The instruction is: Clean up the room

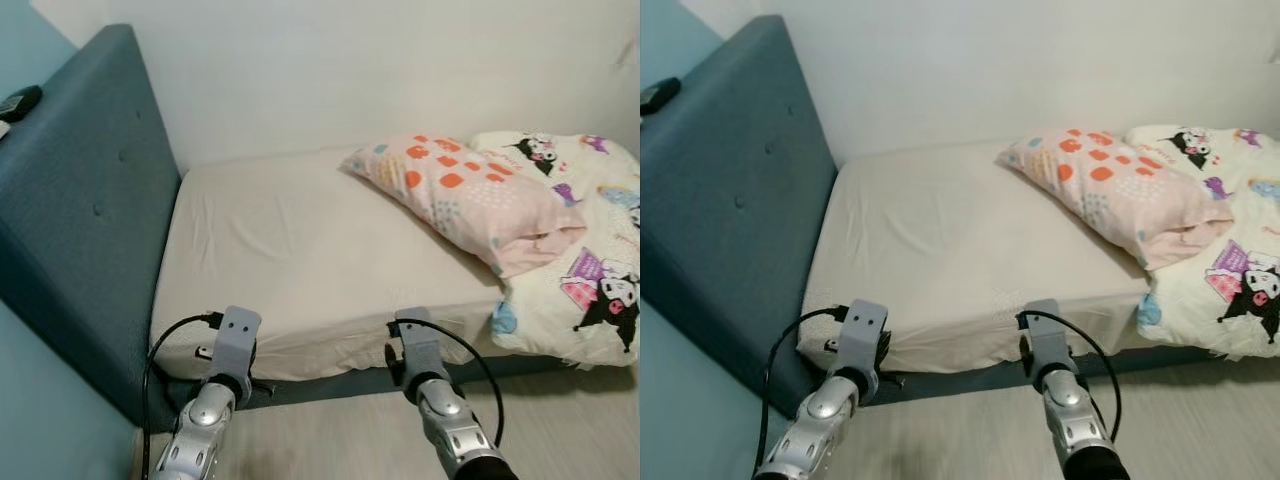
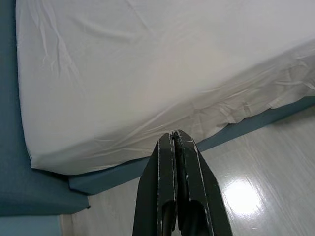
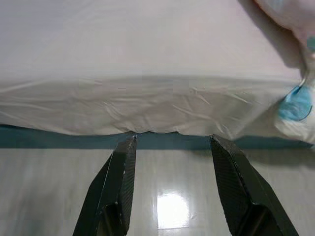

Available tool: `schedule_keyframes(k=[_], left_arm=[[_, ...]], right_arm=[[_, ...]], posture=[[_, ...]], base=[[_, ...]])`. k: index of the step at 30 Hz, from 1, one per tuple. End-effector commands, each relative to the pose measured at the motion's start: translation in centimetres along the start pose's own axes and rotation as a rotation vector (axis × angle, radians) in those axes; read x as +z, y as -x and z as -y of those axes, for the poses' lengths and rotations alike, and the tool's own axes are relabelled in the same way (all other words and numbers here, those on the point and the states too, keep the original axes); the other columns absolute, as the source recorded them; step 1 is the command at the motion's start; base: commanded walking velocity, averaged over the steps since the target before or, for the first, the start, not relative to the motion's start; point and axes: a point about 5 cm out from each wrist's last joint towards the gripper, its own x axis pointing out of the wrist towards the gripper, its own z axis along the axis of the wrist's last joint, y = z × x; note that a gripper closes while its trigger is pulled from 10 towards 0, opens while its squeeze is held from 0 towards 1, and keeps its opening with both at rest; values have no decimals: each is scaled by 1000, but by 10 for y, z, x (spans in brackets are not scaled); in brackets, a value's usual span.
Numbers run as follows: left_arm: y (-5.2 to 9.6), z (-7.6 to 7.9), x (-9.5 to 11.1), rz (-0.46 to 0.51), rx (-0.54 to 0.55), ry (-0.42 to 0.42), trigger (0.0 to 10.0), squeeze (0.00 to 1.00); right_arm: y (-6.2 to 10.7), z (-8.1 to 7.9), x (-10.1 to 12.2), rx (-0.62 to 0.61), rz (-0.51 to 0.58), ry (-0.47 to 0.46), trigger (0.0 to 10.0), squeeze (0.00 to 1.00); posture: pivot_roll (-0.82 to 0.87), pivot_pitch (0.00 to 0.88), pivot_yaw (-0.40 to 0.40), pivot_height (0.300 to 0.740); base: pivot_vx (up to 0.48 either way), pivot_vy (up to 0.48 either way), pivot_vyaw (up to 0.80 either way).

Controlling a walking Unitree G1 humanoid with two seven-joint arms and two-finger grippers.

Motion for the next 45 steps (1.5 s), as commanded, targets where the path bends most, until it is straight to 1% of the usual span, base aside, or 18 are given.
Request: schedule_keyframes(k=[1,2,9,18,21,25,28,30,31,32,34,36,37,40,41,42,43,45], left_arm=[[1,-2,-7,-35,3,-9,10000,0],[1,-2,-7,-35,3,-9,10000,0],[1,-2,-8,-33,-15,-31,10000,0],[1,0,-7,-30,-24,-34,10000,0],[1,-2,-6,-28,-17,-29,10000,0],[1,-2,-6,-28,-14,-27,10000,0],[0,-3,-6,-29,-8,-26,10000,0],[-1,-3,-5,-27,-3,-28,10000,0],[-1,-3,-5,-27,-3,-28,10000,0],[-2,-4,-4,-25,0,-27,10000,0],[-2,-4,-4,-25,0,-27,10000,0],[-1,-4,-4,-27,-1,-29,10000,0],[-1,-4,-4,-27,-1,-29,10000,0],[0,-4,-6,-32,-17,-46,10000,0],[0,-4,-6,-32,-17,-46,10000,0],[0,-4,-6,-31,-17,-46,10000,0],[0,-4,-5,-31,-16,-46,10000,0],[0,-4,-5,-31,-16,-46,10000,0]], right_arm=[[2,4,1,-1,8,25,10000,0],[2,4,1,-1,8,25,10000,0],[7,22,-5,-57,-8,80,10000,0],[8,20,-8,-44,-12,54,10000,0],[9,16,-8,-41,3,16,10000,0],[9,16,-7,-51,14,11,10000,0],[11,23,-4,-86,31,7,10000,0],[12,34,-3,-95,34,-39,10000,0],[12,34,-3,-95,34,-39,10000,0],[13,41,-3,-99,40,-45,10000,0],[13,41,-3,-99,40,-45,10000,0],[14,50,-2,-110,49,-52,10000,0],[14,50,-2,-110,49,-52,10000,0],[20,72,-8,-181,27,21,10000,0],[20,72,-8,-181,27,21,10000,0],[24,89,-18,-249,-24,125,10000,0],[27,95,-22,-268,-38,158,10000,0],[28,99,-24,-277,-44,175,10000,0]], posture=[[27,88,2,740],[27,88,2,740],[22,83,11,740],[27,79,14,740],[28,77,13,740],[27,76,12,740],[26,77,5,740],[23,76,-5,740],[23,76,-5,740],[19,84,-2,740],[19,84,-2,740],[15,86,7,740],[15,86,7,740],[16,89,13,740],[16,89,13,740],[18,91,5,740],[18,92,4,740],[18,92,4,740]], base=[[0,0,0],[0,0,0],[0,0,0],[0,0,0],[0,0,0],[0,0,0],[0,0,0],[0,0,0],[0,0,0],[0,0,0],[0,0,0],[0,0,0],[0,0,0],[0,0,0],[0,0,0],[0,0,0],[0,0,0],[0,0,0]])
